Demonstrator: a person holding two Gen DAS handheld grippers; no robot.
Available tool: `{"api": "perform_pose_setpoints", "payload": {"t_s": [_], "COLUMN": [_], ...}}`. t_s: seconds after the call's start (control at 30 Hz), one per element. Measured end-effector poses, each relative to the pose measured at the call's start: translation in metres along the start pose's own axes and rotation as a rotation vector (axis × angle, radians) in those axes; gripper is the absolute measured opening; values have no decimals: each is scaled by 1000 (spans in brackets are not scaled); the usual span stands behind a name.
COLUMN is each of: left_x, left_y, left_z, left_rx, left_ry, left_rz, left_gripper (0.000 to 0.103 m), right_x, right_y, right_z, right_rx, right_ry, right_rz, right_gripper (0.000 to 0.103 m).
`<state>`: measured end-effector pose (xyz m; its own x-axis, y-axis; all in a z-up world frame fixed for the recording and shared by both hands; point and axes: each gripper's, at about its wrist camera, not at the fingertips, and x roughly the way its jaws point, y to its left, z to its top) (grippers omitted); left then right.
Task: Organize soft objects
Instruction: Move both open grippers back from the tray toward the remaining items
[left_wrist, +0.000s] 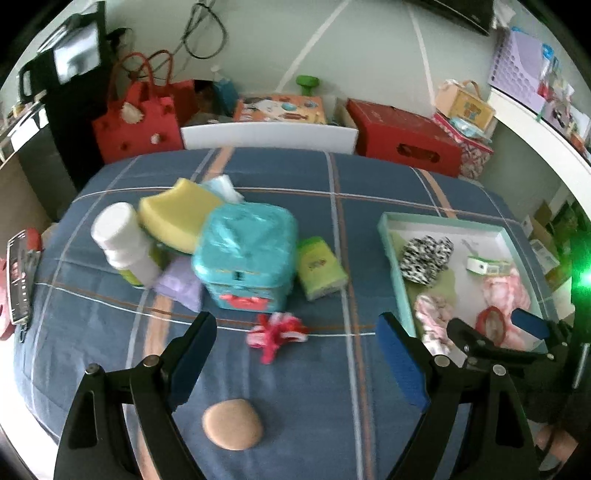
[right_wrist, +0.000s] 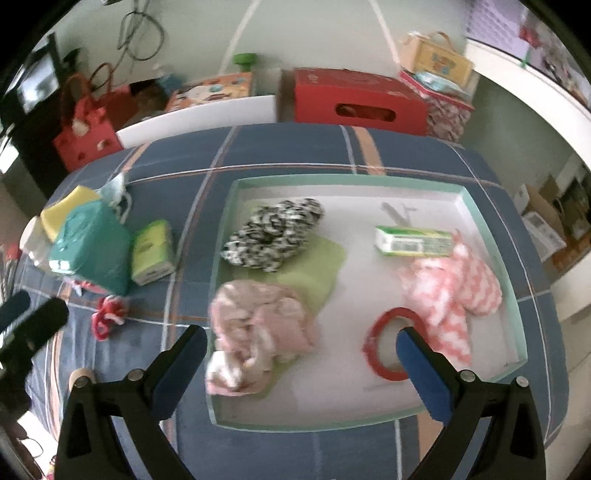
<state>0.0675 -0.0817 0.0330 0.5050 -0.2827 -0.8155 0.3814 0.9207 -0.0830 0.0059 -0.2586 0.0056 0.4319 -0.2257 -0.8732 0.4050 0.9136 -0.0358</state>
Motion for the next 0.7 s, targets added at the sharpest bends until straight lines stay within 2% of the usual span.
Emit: {"api": "perform_pose_setpoints", "payload": {"t_s": [0.4,0.57,0.7], "left_x": [-7,3,15], "left_y": [70,79,77], "left_z": [-4,-20,-30], "left_rx": [-133,-134,-126], "left_ry": [18,79,143], "left_rz": [43,59,34], "left_gripper": [88,88,88], "right_x": [-3,-2,-1], "right_y": [55,73,76], "right_z": [-6,-15,-22], "right_rx": [-94,-132,-134], "right_ry": [3,20,35], "right_rz": [97,114,119], "right_gripper": [103,103,103]}}
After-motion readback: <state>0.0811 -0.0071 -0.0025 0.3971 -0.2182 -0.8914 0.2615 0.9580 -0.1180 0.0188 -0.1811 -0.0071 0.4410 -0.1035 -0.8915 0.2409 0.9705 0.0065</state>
